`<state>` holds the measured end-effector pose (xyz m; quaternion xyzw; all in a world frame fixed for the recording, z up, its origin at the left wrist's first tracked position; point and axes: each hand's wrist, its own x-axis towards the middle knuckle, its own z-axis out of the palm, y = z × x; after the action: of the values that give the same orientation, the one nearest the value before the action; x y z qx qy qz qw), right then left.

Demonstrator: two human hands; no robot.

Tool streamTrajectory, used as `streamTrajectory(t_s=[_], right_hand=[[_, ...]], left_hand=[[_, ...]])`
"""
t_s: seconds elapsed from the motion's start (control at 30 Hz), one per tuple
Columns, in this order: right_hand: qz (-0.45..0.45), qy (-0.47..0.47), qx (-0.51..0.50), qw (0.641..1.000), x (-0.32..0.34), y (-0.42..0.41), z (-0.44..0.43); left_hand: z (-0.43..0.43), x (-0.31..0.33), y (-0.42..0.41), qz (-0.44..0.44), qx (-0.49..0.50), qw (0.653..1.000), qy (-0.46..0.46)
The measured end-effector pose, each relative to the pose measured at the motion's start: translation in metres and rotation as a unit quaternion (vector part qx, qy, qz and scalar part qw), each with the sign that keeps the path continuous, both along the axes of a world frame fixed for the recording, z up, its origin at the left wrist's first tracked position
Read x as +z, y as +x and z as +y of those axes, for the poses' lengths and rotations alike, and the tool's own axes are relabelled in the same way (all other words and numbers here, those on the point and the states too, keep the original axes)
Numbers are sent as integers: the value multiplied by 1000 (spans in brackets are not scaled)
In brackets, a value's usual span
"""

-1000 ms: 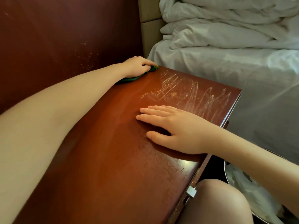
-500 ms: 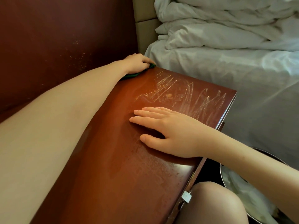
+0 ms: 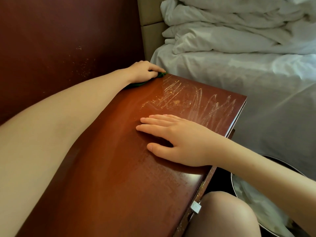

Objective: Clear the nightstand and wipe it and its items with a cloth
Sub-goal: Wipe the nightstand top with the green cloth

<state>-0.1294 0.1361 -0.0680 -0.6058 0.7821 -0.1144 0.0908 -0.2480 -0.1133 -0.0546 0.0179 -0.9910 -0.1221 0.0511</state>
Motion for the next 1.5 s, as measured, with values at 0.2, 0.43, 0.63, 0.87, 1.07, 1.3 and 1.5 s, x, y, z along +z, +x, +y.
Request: streamTrajectory(t_s=[0.2,0.43,0.63,0.87,1.07,1.3,1.5], right_hand=[[2,-2,0,1000,0,0,0],[2,-3,-3,1000,0,1,0],[7,2,-4,1000,0,2,0],[10,-2,-4,1000,-1,1,0],[9,1,-3,1000,-1,1,0],[14,5,0,1000,-1,0,0],[11,6,-3,1000,0,1,0]], left_hand=[[3,1,13,-8,-30,999,23],[7,0,30,-10,-72,997,33],[12,0,51,-15,-104,993,47],[17,-2,81,-17,-155,985,74],[15,-4,90,-20,-176,982,67],[10,-3,76,-24,-127,988,80],[1,-3,54,-10,-61,997,53]])
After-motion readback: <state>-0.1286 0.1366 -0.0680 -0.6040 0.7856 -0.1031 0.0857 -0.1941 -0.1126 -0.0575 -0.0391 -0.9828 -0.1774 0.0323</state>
